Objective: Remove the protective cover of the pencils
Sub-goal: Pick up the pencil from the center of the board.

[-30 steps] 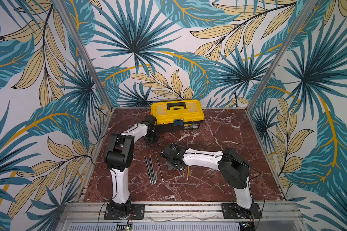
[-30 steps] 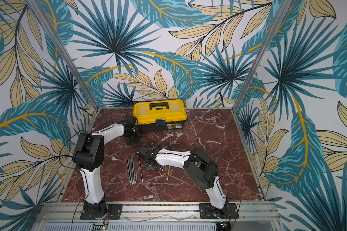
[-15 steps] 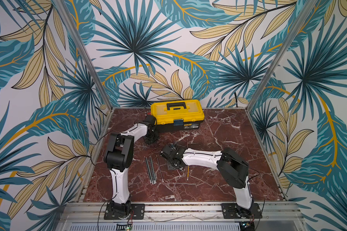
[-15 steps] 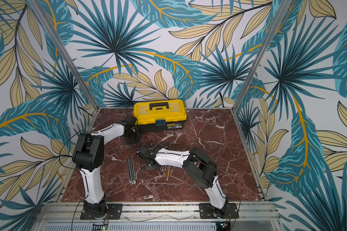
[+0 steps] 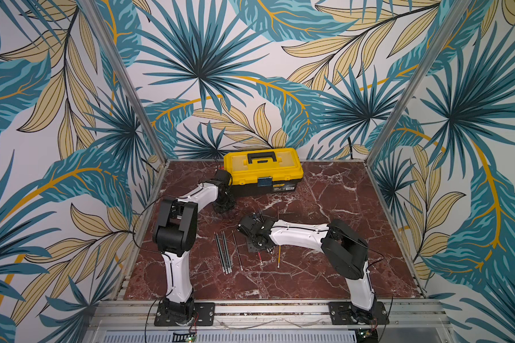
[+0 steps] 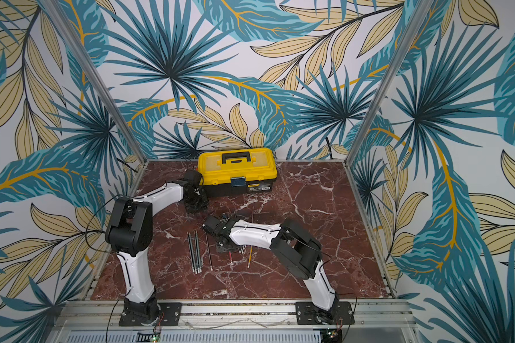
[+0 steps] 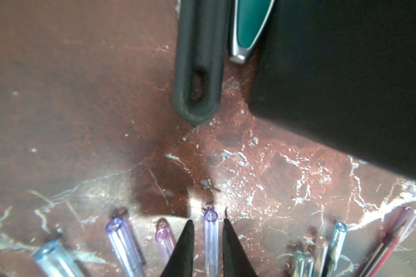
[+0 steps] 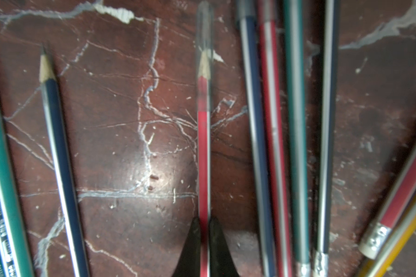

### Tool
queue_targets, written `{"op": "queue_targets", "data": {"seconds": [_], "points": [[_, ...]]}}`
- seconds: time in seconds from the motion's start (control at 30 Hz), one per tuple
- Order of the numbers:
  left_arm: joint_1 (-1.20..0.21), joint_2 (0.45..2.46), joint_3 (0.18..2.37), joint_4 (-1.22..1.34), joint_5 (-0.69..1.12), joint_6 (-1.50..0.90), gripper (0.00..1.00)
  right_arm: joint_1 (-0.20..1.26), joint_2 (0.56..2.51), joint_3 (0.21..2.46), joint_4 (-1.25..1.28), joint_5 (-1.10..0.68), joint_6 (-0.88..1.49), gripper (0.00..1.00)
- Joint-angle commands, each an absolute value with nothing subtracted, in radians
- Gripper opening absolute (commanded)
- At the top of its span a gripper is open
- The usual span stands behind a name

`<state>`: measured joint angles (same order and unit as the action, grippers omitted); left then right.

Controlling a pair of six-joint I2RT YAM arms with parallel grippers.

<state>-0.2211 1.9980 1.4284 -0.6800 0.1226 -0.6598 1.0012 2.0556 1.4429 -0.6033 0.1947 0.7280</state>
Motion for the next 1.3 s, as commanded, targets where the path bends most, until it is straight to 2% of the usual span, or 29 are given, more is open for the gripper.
{"op": "queue_targets", "data": {"seconds": [0.0, 0.37, 0.8, 0.93, 1.27], "points": [[-0.217, 1.95, 1.426, -0.671, 0.119, -0.656, 0.23, 0.998, 2.069, 1.454, -0.631, 0.179, 0.726, 0.05], [-0.218, 1.88, 1.346, -0.571, 0.161, -0.664, 0.24, 1.0, 2.004, 1.435, -0.593, 0.167, 0.724, 0.02], [-0.221, 1.79, 1.162, -0.296, 0.419, -0.793, 0.24, 0.999, 1.886, 1.363, -0.461, 0.162, 0.712, 0.0], [-0.225, 1.767, 1.118, -0.211, 0.438, -0.814, 0.26, 0.992, 1.894, 1.379, -0.461, 0.154, 0.715, 0.0], [-0.229, 1.746, 1.099, -0.18, 0.444, -0.816, 0.28, 0.977, 1.911, 1.377, -0.437, 0.137, 0.727, 0.0]]}}
